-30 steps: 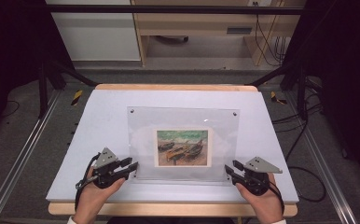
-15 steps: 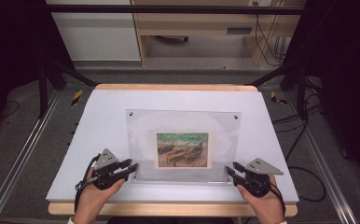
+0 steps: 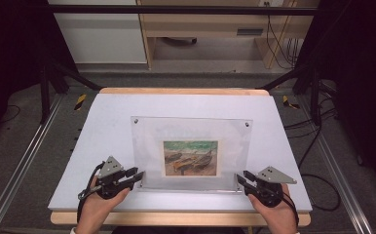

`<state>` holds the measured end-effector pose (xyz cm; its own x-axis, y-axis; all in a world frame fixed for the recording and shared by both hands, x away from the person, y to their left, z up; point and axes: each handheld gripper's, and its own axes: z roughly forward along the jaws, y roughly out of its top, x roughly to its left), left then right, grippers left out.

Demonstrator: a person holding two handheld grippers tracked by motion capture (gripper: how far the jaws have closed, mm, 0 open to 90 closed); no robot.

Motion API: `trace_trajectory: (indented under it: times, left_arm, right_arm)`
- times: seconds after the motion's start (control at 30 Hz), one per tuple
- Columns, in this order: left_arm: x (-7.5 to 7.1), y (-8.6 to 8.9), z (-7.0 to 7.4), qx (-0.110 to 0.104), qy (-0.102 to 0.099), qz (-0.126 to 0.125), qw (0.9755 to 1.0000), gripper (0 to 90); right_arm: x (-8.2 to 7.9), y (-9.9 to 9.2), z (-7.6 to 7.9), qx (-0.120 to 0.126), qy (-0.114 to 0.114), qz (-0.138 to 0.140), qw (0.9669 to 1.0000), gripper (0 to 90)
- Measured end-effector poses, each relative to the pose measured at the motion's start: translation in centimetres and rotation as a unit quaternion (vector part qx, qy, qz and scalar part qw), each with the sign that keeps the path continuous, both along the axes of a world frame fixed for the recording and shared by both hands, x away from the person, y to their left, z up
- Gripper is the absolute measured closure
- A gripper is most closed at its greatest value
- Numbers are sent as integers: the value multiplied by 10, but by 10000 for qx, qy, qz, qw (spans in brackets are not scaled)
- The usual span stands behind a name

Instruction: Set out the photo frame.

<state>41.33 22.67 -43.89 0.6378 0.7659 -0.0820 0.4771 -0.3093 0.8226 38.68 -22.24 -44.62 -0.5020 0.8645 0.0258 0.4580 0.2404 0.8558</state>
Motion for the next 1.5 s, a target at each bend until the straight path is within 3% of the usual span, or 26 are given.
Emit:
trace_trajectory:
  times: [1.5]
  left_arm:
    - [-13, -1, -1, 212, 78, -118, 9997, 699]
  right_arm:
    - [-10, -1, -4, 6, 113, 67, 9999, 688]
